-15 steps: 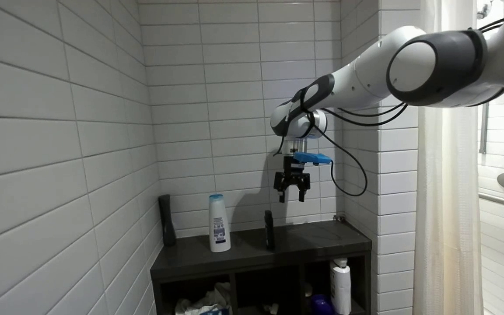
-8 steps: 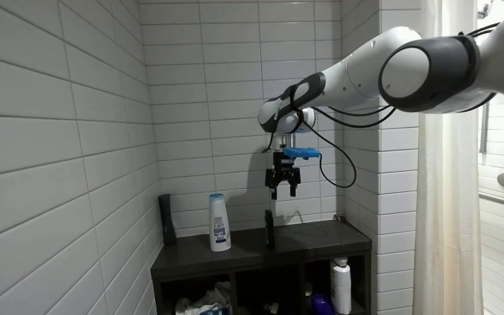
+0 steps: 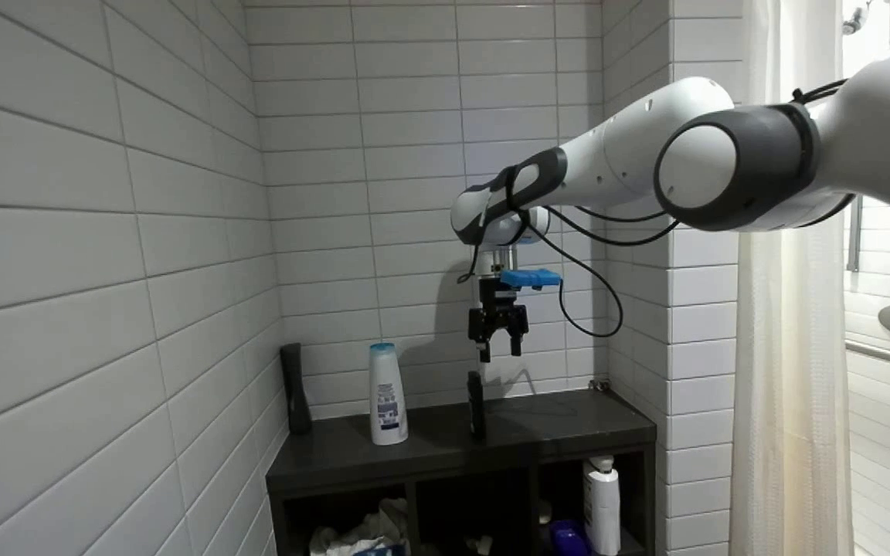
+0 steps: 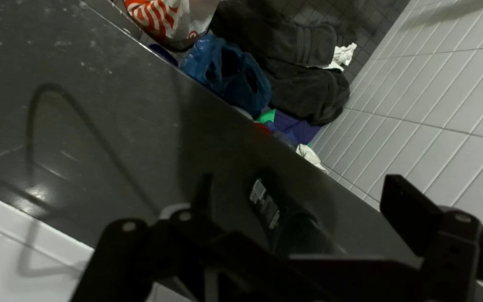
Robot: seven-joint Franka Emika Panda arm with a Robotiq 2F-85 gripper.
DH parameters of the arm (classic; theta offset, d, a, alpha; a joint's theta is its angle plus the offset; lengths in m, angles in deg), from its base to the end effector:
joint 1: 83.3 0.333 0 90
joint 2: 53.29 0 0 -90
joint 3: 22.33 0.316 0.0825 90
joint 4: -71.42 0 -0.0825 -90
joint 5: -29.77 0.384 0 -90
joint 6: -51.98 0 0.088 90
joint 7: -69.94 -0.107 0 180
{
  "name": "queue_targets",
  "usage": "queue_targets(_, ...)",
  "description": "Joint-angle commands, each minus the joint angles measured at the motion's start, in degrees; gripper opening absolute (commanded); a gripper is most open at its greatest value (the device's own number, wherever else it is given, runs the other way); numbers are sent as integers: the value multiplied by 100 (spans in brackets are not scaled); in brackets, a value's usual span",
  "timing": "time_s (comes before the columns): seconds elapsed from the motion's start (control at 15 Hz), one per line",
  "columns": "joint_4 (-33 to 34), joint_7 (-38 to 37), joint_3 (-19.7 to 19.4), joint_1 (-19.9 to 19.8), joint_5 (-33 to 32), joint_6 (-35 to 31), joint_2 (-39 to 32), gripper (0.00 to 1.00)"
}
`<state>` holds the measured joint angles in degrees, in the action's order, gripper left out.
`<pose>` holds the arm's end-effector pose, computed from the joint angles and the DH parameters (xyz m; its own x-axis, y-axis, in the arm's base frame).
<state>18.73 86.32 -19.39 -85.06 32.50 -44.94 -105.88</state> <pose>0.7648 0.0055 0.3200 0.9527 0.2815 -0.1147 0.2675 -0.9556 -0.1240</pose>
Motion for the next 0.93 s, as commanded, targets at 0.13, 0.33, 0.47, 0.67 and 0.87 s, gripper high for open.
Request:
queue_targets(0.13, 73, 106, -13, -21, -36, 4, -99, 100)
queue_targets(0.33, 123, 112, -13, -18, -36, 21, -117, 100)
queue_targets(0.47, 154, 111, 10, -36, 5, 42, -138, 100)
queue_targets(0.67, 273, 120, 25, -10, 3, 53, -197, 100)
queue_targets(0.87, 476, 126, -28, 75, -117, 59, -262, 100)
